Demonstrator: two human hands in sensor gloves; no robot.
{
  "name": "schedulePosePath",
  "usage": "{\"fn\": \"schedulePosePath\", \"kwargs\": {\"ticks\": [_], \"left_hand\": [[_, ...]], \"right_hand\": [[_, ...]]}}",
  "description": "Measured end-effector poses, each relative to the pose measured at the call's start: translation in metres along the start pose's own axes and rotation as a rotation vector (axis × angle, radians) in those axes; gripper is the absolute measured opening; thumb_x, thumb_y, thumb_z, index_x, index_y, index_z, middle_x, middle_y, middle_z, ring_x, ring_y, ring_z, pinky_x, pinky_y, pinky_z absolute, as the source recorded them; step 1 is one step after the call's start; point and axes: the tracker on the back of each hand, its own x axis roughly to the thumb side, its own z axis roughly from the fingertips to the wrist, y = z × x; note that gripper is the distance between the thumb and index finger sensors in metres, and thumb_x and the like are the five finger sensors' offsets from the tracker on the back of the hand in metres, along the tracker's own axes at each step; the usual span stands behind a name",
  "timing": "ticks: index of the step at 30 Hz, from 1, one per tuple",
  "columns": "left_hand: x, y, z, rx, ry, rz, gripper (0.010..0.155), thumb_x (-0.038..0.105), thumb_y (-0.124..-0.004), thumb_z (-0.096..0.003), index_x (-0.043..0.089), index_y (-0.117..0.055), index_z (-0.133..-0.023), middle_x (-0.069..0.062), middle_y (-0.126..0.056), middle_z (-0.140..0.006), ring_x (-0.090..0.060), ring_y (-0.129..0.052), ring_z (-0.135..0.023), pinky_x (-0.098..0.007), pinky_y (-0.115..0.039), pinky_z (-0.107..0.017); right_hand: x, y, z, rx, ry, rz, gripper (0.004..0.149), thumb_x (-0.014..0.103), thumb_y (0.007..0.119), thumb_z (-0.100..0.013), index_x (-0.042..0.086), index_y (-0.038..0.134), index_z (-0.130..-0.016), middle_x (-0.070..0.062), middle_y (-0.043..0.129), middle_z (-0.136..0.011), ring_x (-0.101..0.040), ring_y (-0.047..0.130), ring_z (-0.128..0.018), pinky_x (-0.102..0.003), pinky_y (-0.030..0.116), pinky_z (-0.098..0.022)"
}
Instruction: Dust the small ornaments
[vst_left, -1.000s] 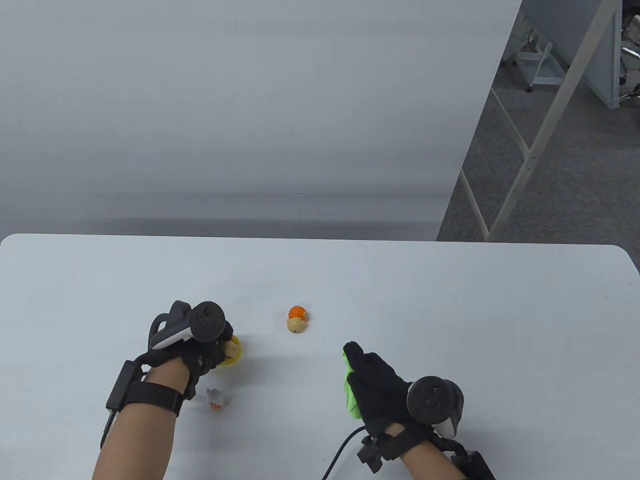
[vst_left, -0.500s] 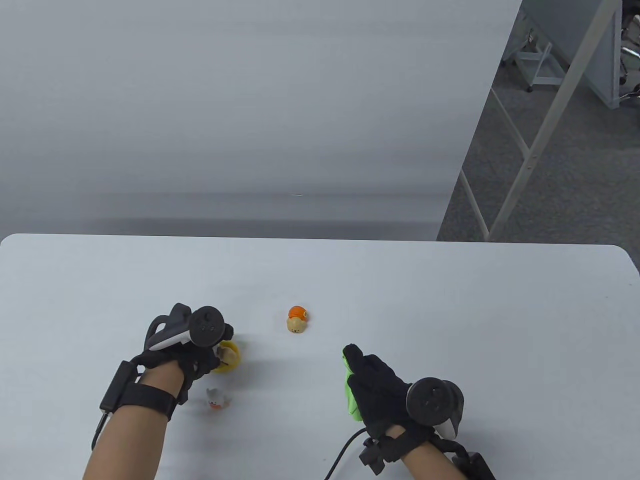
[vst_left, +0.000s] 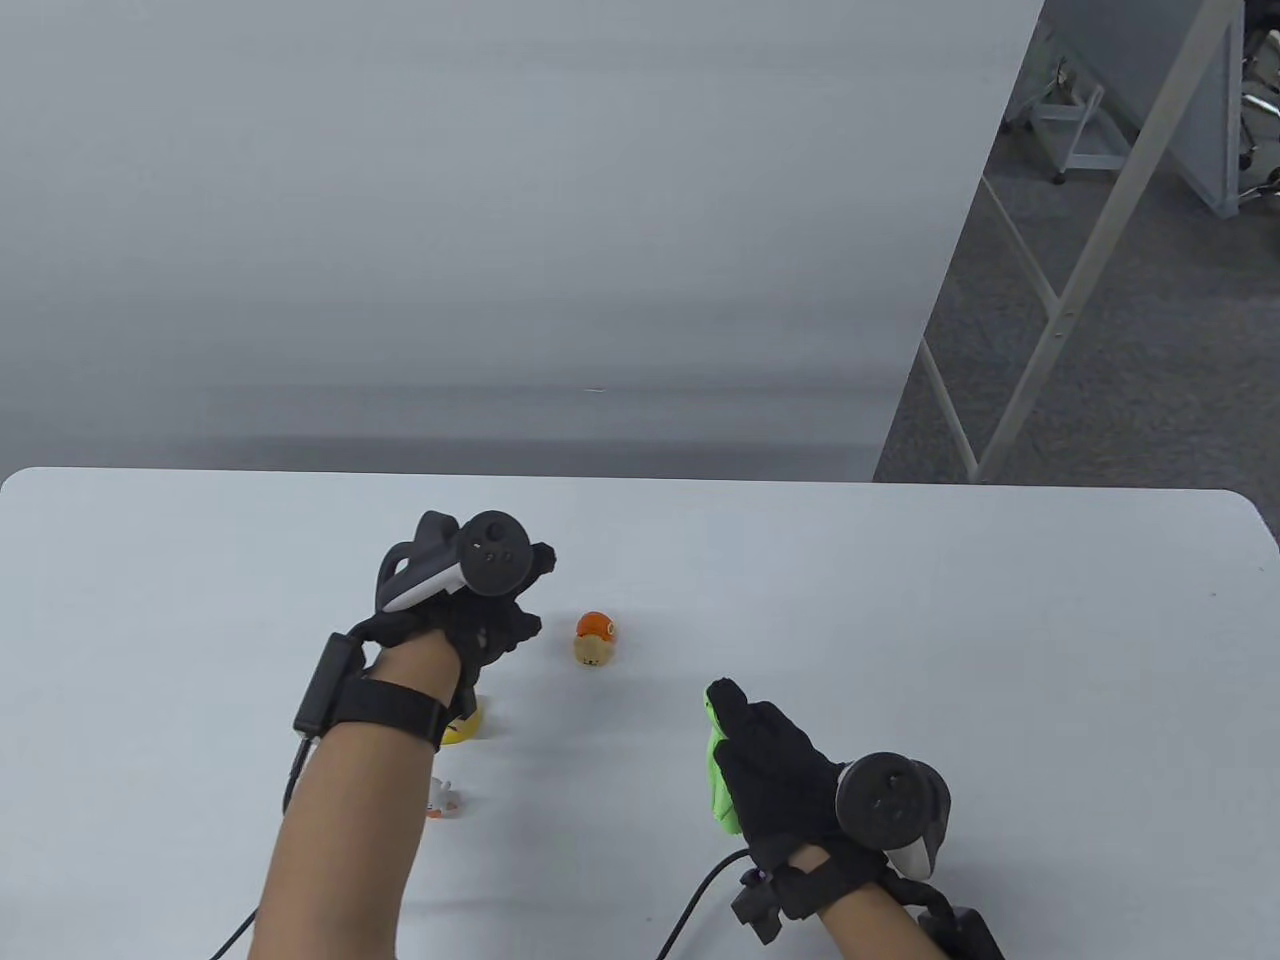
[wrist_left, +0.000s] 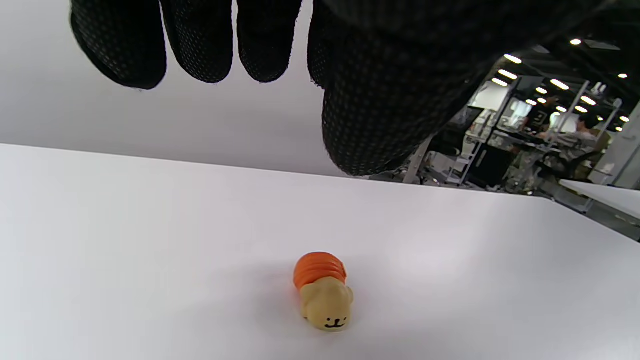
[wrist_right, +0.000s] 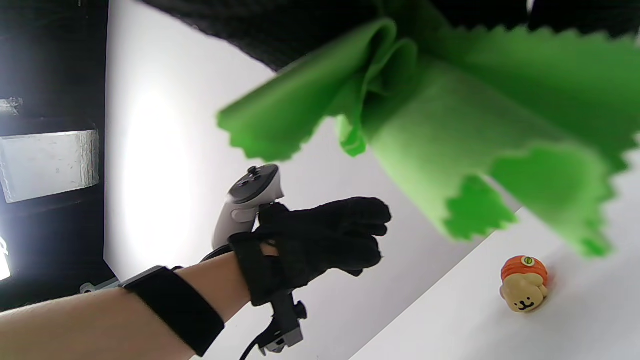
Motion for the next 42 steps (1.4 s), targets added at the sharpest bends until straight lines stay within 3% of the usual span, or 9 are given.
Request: {"fn": "schedulePosePath", "kwargs": {"ticks": [5, 14, 24, 28, 31, 35, 42], "left_hand": [[0.019, -0.03, -0.035, -0.061, 0.016, 0.102, 0.081, 0.033, -0.102, -0.0456, 0.017, -0.059, -0.112, -0.022, -0.05, -0.118, -0.059, -0.065, -0.103, -0.068, -0.072, -0.066], [0.033, -0.078, -0.071, -0.218, 0.156, -0.06, 0.093, 0.038, -0.102, -0.0445, 0.025, -0.044, -0.116, -0.026, -0.04, -0.121, -0.062, -0.07, -0.099, -0.068, -0.076, -0.062], [0.042, -0.112, -0.085, -0.269, 0.122, -0.164, 0.08, 0.028, -0.104, -0.0421, 0.022, -0.063, -0.11, -0.021, -0.05, -0.119, -0.053, -0.085, -0.09, -0.059, -0.086, -0.058], [0.044, -0.115, -0.083, -0.23, 0.09, -0.171, 0.074, 0.024, -0.101, -0.0426, 0.018, -0.068, -0.108, -0.028, -0.056, -0.113, -0.049, -0.094, -0.08, -0.054, -0.092, -0.053], [0.045, -0.113, -0.08, -0.222, 0.082, -0.169, 0.075, 0.027, -0.105, -0.0414, 0.017, -0.07, -0.107, -0.032, -0.054, -0.111, -0.048, -0.097, -0.074, -0.053, -0.096, -0.048], [0.051, -0.107, -0.072, -0.178, 0.06, -0.16, 0.075, 0.028, -0.106, -0.0403, 0.018, -0.07, -0.105, -0.035, -0.046, -0.107, -0.045, -0.096, -0.068, -0.044, -0.103, -0.034], [0.066, -0.058, -0.034, -0.085, -0.048, -0.017, 0.075, 0.031, -0.108, -0.0392, 0.016, -0.074, -0.104, -0.034, -0.052, -0.105, -0.041, -0.1, -0.06, -0.04, -0.103, -0.029]], "right_hand": [[0.002, -0.005, -0.001, -0.012, -0.005, 0.0, 0.049, 0.012, 0.078, -0.056, -0.003, 0.066, -0.101, -0.043, 0.083, -0.077, -0.051, 0.091, -0.053, -0.076, 0.076, -0.047], [-0.005, -0.012, -0.002, -0.023, 0.03, -0.025, 0.049, 0.012, 0.078, -0.056, -0.003, 0.066, -0.101, -0.043, 0.083, -0.077, -0.051, 0.091, -0.053, -0.076, 0.076, -0.047], [-0.014, -0.014, -0.004, -0.01, 0.061, -0.042, 0.049, 0.012, 0.078, -0.056, -0.003, 0.066, -0.101, -0.043, 0.082, -0.077, -0.052, 0.091, -0.053, -0.076, 0.075, -0.047], [-0.013, -0.014, -0.003, -0.011, 0.062, -0.042, 0.049, 0.012, 0.078, -0.056, -0.003, 0.066, -0.101, -0.043, 0.082, -0.077, -0.052, 0.091, -0.053, -0.076, 0.075, -0.047], [-0.013, -0.014, -0.004, -0.01, 0.061, -0.041, 0.049, 0.012, 0.078, -0.056, -0.003, 0.066, -0.101, -0.043, 0.082, -0.077, -0.052, 0.091, -0.053, -0.076, 0.075, -0.047], [-0.015, -0.014, -0.002, -0.018, 0.07, -0.049, 0.049, 0.013, 0.078, -0.056, -0.003, 0.066, -0.101, -0.043, 0.083, -0.077, -0.051, 0.091, -0.053, -0.076, 0.075, -0.047], [-0.019, -0.019, -0.002, -0.026, 0.092, -0.079, 0.049, 0.013, 0.078, -0.056, -0.003, 0.066, -0.101, -0.043, 0.083, -0.077, -0.051, 0.091, -0.053, -0.076, 0.076, -0.047]]}}
